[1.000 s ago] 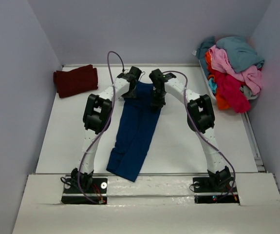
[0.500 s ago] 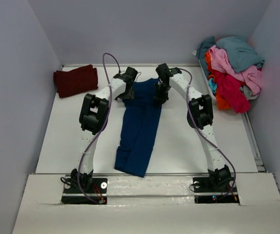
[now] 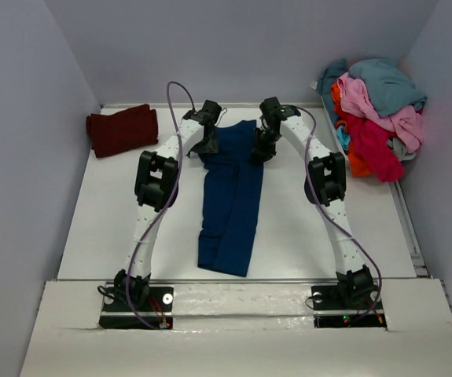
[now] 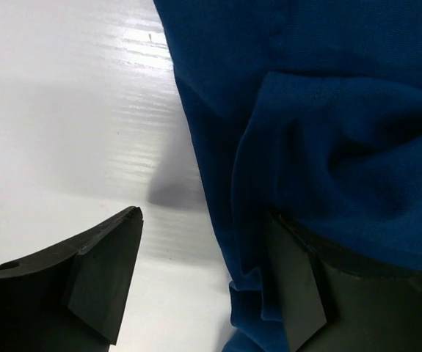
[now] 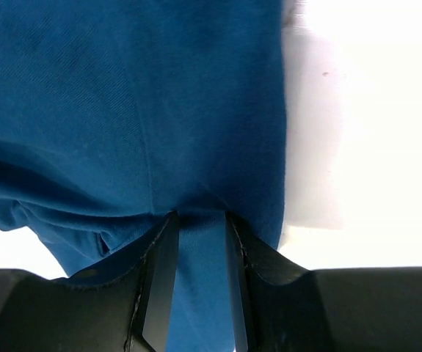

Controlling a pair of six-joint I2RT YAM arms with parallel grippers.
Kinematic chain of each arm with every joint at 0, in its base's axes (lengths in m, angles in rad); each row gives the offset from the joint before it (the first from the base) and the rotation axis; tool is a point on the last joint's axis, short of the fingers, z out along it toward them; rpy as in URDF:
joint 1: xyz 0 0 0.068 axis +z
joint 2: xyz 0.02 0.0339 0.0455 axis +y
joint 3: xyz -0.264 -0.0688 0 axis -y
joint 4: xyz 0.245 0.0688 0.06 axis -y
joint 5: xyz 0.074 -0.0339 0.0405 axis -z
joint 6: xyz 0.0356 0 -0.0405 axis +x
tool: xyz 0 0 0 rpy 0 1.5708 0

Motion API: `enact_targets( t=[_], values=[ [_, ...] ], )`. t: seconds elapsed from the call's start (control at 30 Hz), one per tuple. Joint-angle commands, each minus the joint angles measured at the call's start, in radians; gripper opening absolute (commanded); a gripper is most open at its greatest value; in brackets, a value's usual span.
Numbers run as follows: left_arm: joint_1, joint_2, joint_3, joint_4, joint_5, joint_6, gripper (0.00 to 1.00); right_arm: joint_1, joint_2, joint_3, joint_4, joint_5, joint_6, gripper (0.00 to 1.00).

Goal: Fold and stack the t-shirts
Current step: Rotate the tshirt 90 degrees

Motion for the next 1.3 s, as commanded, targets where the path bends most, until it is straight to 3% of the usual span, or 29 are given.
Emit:
enact_targets(
  t=[0.0, 0.17, 0.37, 0.6, 0.87, 1.07, 1.27],
  values=[
    [0.008, 0.062, 0.014, -0.022, 0.008, 0.013, 0.83, 0.006, -0.050, -0.062, 0.046, 0.100, -0.086, 0.39],
    [0.008, 0.042, 0.042, 0.001, 0.007, 0.023, 0.88, 0.031, -0.118, -0.031, 0.041, 0.150, -0.095, 0.45],
    [0.027, 0.056, 0.067, 0.030, 0.062, 0.042, 0.94, 0.040, -0.153, -0.059, 0.049, 0.095, -0.113, 0.50],
    [0.047, 0.063, 0.082, 0.039, 0.080, 0.060, 0.95, 0.060, -0.181, -0.089, 0.077, 0.021, -0.135, 0.50],
    [0.056, 0.093, 0.133, 0.039, 0.034, 0.065, 0.96, 0.120, -0.268, -0.143, 0.063, 0.107, -0.150, 0.50],
    [0.045, 0.054, 0.156, 0.041, -0.045, 0.054, 0.99, 0.173, -0.435, -0.359, 0.083, 0.211, -0.165, 0.50],
    [0.012, -0.146, 0.087, -0.007, -0.159, 0.033, 0.99, 0.196, -0.593, -0.592, 0.109, 0.231, -0.135, 0.50]
  ],
)
